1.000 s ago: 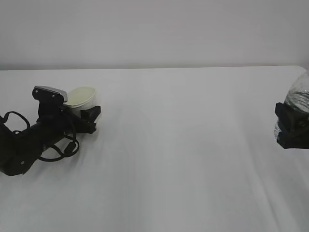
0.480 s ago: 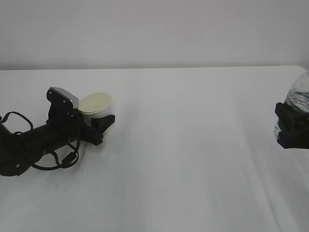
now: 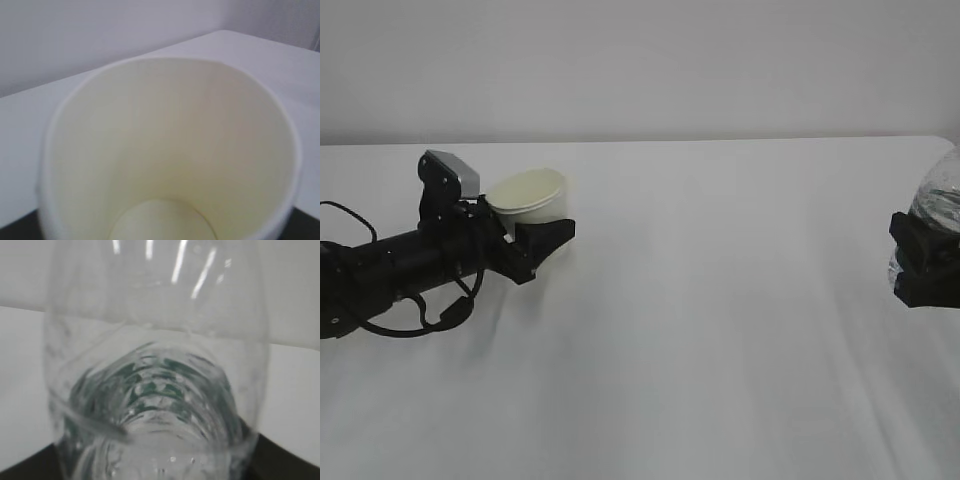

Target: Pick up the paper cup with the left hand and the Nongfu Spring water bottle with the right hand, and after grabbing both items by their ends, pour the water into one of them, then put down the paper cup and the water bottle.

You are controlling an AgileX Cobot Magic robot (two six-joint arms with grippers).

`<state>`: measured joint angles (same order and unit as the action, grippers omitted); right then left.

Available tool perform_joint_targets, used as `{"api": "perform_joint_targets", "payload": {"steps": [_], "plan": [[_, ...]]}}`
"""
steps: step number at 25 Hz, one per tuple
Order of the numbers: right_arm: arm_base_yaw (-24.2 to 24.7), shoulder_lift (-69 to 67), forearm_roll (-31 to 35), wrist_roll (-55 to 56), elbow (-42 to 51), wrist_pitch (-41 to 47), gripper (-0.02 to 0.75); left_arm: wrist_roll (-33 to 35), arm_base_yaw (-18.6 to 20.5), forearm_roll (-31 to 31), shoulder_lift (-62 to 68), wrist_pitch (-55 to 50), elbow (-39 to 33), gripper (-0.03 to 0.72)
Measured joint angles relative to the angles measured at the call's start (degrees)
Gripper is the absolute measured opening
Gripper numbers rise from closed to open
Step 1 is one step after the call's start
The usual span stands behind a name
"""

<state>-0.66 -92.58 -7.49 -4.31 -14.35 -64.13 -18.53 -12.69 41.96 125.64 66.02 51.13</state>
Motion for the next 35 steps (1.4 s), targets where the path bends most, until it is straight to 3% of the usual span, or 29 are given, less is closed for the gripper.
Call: {"api": "perform_joint_targets", "payload": {"steps": [18,35], "plan": [[0.0,0.0,0.36,0.21,0.0,0.0,0.401,-12.46,-0.48,15.84,-4.64,0.0,-0.09,0.465],[0.0,0.0,0.23,0.21,0.16,0.0,0.401,-13.17,-17.19,17.95,-4.64,0.0,1.77,0.464]]}}
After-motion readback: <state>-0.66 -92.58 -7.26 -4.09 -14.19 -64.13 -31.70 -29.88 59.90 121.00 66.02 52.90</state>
